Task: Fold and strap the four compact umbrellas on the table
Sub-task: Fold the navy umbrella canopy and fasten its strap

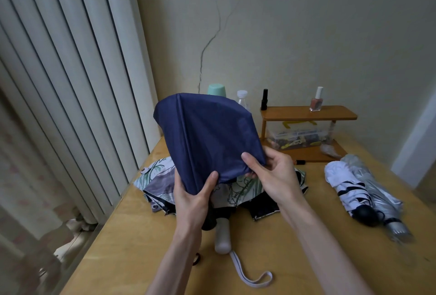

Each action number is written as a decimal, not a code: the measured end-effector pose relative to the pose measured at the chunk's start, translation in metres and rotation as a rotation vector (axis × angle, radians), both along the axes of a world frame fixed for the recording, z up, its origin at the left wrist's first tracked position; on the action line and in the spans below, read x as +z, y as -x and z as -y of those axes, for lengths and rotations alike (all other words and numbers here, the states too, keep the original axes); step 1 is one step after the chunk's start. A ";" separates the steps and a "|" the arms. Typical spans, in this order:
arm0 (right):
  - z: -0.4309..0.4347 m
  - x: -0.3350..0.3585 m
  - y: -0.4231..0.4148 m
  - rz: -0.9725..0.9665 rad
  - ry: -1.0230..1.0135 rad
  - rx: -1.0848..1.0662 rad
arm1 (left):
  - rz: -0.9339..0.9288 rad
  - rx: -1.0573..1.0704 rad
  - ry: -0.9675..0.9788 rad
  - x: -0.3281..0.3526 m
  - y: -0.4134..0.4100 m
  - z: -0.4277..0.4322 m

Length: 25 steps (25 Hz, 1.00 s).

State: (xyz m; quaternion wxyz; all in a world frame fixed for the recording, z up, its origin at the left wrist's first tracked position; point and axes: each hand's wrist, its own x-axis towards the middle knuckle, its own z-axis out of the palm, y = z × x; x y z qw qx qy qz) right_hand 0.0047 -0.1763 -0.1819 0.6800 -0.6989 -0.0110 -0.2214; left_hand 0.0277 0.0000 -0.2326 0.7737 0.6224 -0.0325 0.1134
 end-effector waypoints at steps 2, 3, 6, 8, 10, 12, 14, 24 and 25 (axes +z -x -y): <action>0.002 0.000 0.001 -0.019 0.013 0.002 | -0.019 -0.014 0.017 0.000 -0.002 -0.004; 0.003 0.001 0.002 -0.021 0.025 0.000 | -0.021 -0.020 0.024 0.001 -0.002 -0.006; 0.003 0.005 0.007 0.000 0.003 0.011 | -0.008 -0.023 0.073 0.007 0.000 -0.011; 0.002 0.006 0.010 0.004 0.001 -0.017 | -0.018 -0.015 0.128 0.012 0.001 -0.012; 0.001 0.009 0.012 -0.005 0.039 -0.047 | -0.057 -0.023 0.193 0.016 0.003 -0.011; 0.005 0.010 0.012 -0.036 0.126 0.029 | -0.067 -0.019 0.176 0.017 0.002 -0.010; 0.008 0.008 0.012 -0.046 0.256 0.130 | -0.031 -0.003 0.135 0.016 0.003 -0.009; 0.006 0.003 0.007 0.164 0.412 -0.027 | 0.058 0.073 0.032 0.013 0.001 -0.009; 0.006 0.003 0.007 0.181 0.419 -0.051 | 0.059 0.082 0.030 0.013 0.000 -0.008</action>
